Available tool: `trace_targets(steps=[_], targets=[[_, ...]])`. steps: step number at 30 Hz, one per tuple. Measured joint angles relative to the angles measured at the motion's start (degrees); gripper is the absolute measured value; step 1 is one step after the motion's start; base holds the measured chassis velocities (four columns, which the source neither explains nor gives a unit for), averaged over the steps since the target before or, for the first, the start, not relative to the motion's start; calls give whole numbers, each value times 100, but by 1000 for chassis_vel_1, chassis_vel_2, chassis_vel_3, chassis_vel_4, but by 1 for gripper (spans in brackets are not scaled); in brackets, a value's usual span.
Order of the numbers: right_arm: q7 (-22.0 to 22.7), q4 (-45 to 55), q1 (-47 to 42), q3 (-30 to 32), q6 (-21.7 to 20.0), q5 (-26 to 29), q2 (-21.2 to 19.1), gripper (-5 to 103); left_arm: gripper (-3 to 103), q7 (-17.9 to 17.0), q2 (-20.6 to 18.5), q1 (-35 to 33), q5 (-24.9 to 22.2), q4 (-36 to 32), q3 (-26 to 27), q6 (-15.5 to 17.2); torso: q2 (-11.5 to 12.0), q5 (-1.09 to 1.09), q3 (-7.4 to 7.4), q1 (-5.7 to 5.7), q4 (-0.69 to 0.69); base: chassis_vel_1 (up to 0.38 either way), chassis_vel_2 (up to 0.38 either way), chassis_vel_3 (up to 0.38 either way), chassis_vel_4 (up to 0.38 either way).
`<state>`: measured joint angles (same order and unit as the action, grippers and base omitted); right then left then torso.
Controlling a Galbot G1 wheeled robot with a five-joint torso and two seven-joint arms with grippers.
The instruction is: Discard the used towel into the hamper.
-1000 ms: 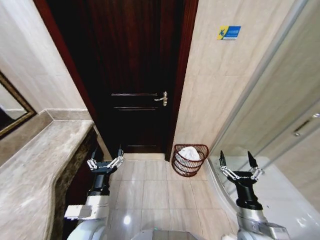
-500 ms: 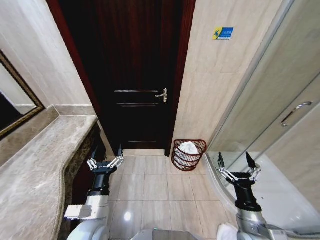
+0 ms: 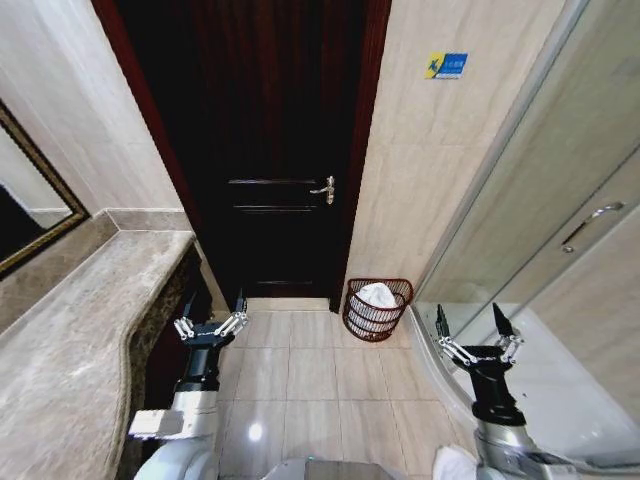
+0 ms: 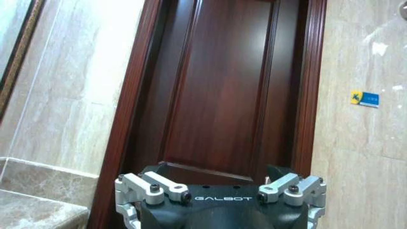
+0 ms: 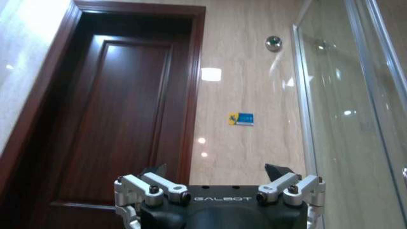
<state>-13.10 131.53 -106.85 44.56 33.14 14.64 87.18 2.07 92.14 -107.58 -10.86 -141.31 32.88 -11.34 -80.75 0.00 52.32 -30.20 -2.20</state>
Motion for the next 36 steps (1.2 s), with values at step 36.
trace_targets(steps=[36], targets=[[56,-447,-191,244,704,59,343,100,100,0,0,0,0,0,0,0,-1,0,0,0,0,26,-32,-37,25]])
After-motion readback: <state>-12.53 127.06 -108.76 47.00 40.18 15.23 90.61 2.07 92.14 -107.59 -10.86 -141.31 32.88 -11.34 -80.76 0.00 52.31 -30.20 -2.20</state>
